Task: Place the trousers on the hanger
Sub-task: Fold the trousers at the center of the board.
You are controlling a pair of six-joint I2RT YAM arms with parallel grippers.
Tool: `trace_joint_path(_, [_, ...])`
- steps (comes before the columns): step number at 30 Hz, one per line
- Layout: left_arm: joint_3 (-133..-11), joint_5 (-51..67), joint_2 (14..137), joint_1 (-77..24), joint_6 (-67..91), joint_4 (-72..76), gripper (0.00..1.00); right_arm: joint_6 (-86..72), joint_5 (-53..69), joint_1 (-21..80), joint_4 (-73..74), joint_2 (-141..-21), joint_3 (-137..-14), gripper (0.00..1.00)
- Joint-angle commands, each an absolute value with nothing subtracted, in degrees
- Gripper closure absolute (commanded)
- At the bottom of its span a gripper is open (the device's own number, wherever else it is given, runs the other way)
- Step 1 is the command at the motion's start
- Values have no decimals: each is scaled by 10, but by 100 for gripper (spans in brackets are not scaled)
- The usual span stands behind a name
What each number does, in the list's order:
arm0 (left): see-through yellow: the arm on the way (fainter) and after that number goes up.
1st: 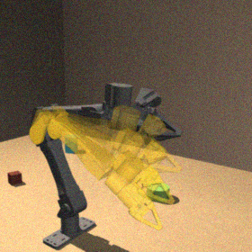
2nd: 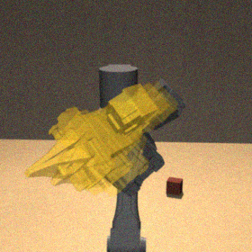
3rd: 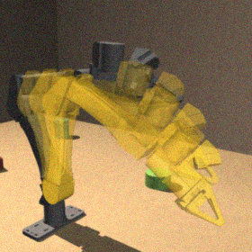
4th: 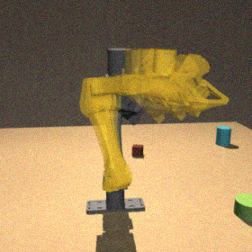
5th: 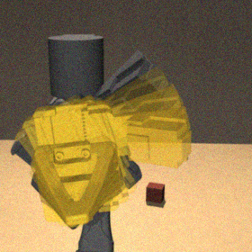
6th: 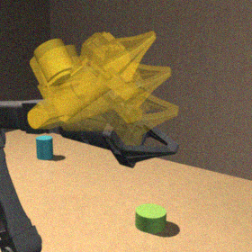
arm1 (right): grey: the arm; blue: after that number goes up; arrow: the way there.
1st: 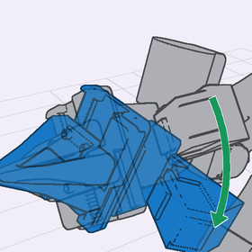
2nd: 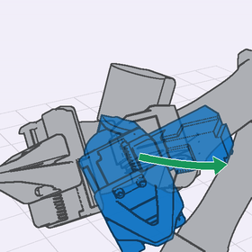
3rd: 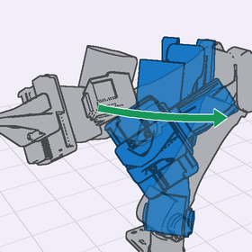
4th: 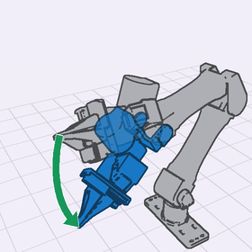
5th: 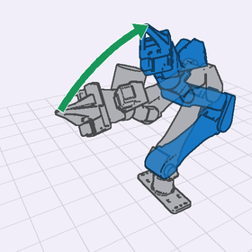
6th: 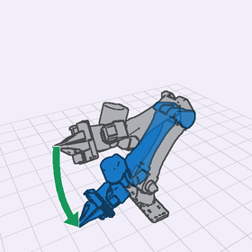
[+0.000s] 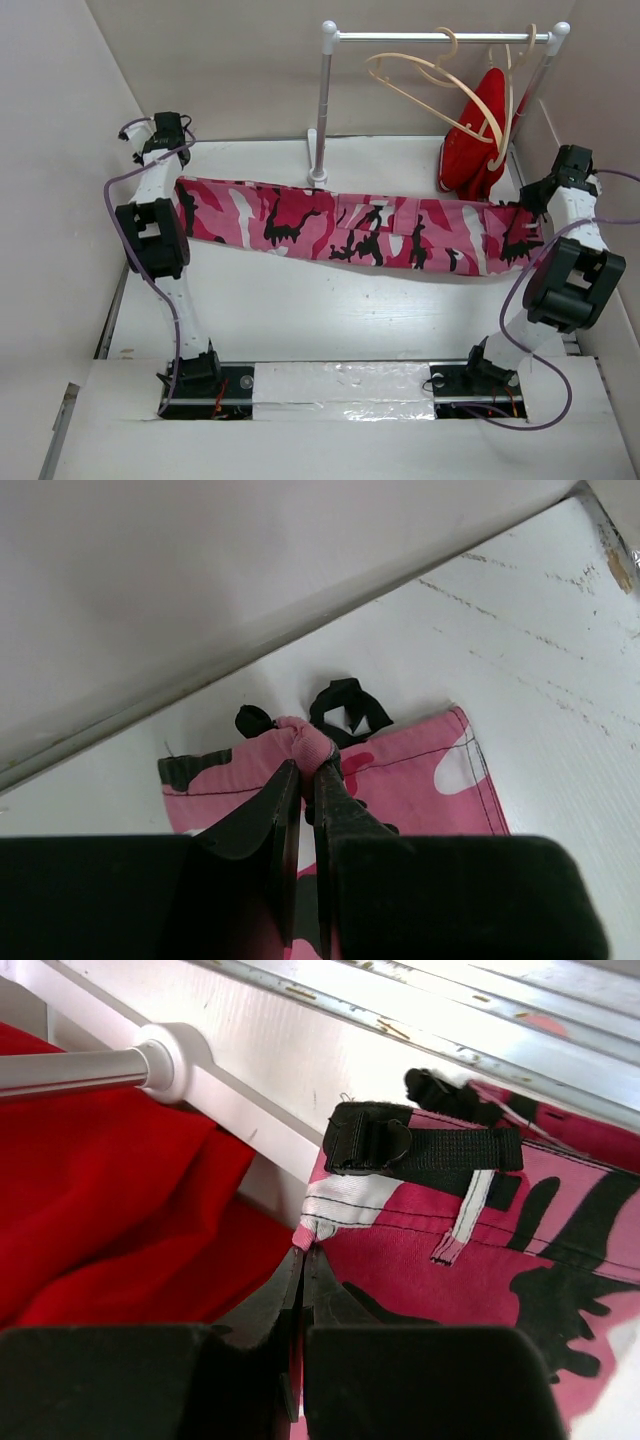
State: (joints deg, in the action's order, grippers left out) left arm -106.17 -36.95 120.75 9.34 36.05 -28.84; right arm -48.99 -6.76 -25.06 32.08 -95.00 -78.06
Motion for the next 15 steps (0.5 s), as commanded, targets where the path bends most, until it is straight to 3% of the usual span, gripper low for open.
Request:
trace_joint_path(1, [-1100, -418, 1222, 105, 339, -246, 100, -503, -81, -265, 244, -968, -809, 100])
trace_joint_path(8, [-1095, -418, 1246, 105, 329, -201, 100, -504, -31, -254, 231, -1034, -852, 100])
trace_joint_path(10, [-1060, -415, 1232, 100, 309, -152, 100, -514, -21, -249, 224, -1032, -856, 96])
trace_joint_path(14, [-1057, -403, 1230, 100, 288, -120, 83, -519, -18, -249, 207, -1025, -843, 81])
trace_joint_path(15, [-1057, -390, 1230, 100, 284, -118, 74, -519, -18, -249, 202, -1022, -837, 80])
